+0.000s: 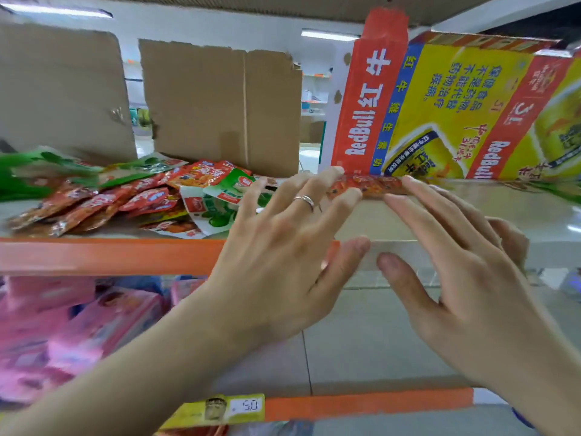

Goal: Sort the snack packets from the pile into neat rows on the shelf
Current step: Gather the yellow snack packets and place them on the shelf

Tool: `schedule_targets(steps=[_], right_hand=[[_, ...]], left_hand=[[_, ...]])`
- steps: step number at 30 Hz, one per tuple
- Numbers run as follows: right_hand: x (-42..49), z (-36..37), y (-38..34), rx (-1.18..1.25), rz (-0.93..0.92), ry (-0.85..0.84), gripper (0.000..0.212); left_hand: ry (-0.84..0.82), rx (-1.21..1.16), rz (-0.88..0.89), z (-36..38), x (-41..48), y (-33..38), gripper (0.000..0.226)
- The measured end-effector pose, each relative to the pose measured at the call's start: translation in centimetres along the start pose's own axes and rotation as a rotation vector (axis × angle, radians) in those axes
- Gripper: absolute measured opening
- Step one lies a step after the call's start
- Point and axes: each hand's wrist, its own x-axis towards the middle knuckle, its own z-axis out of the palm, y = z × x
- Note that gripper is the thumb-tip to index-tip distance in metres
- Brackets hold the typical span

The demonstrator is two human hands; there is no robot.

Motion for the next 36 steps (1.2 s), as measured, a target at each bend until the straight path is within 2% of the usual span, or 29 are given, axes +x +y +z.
schedule_targets(steps=[9, 15, 20, 24, 28, 36], right_hand=[[-0.3, 2.7, -10.9, 0.250, -0.100, -0.107, 0.060], [3.1, 3.0, -18.0, 0.328, -0.205, -0.137, 0.062], [6.2, 5.2, -25.6, 0.346, -0.250, -0.145, 0.058], [8.7, 8.6, -32.6, 0.382, -0.242, -0.225, 0.057], [11.3, 12.9, -38.3, 0.368, -0.170, -0.330, 0.043], [15.0, 18.4, -45.2, 0.432, -0.060, -0.374, 0.017]], left_hand=[[-0.096, 0.222, -0.194, -5.4, -10.4, -5.7, 0.056], [-0.033, 0.254, -0.292, -9.3, -14.8, -10.9, 0.057], [-0.045, 0.288, -0.348, -12.0, -18.9, -17.6, 0.057], [-0.086, 0.304, -0.440, -14.4, -22.8, -24.8, 0.061], [-0.098, 0.332, -0.495, -15.8, -26.7, -31.1, 0.061], [-0.108, 0.278, -0.524, -16.5, -29.5, -39.2, 0.064]])
